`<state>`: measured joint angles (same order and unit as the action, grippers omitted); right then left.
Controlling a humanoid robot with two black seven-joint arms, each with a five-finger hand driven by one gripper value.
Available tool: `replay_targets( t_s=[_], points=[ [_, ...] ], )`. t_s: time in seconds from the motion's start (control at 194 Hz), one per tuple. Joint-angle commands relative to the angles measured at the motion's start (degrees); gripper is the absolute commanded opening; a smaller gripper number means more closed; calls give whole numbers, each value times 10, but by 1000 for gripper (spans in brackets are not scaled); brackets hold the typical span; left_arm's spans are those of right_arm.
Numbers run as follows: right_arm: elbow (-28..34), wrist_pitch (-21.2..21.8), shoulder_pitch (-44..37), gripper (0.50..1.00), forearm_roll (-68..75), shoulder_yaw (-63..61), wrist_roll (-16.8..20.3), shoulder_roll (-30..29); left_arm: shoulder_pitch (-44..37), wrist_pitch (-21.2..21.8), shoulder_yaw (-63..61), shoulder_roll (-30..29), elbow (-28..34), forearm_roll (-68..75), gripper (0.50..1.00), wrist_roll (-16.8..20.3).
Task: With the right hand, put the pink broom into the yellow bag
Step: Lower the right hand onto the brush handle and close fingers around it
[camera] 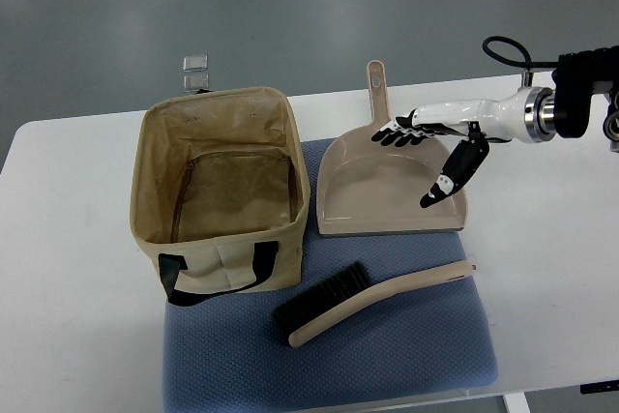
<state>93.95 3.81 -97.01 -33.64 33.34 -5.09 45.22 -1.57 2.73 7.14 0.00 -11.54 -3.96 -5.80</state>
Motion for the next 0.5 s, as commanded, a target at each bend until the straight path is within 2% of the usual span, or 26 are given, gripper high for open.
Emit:
replay_targets(
  t_s=[0.0, 0.304, 0.495],
  points=[
    [0, -6, 20, 924, -24, 6, -9, 0, 1, 0, 0, 0, -1, 0, 1000, 0],
    [0, -6, 75, 911, -30, 5, -29, 0, 0, 0, 0, 0, -2, 0, 1000, -1],
    [-2, -24, 114, 909, -51, 5, -46, 0, 0, 0, 0, 0, 1, 0, 1000, -2]
  ],
)
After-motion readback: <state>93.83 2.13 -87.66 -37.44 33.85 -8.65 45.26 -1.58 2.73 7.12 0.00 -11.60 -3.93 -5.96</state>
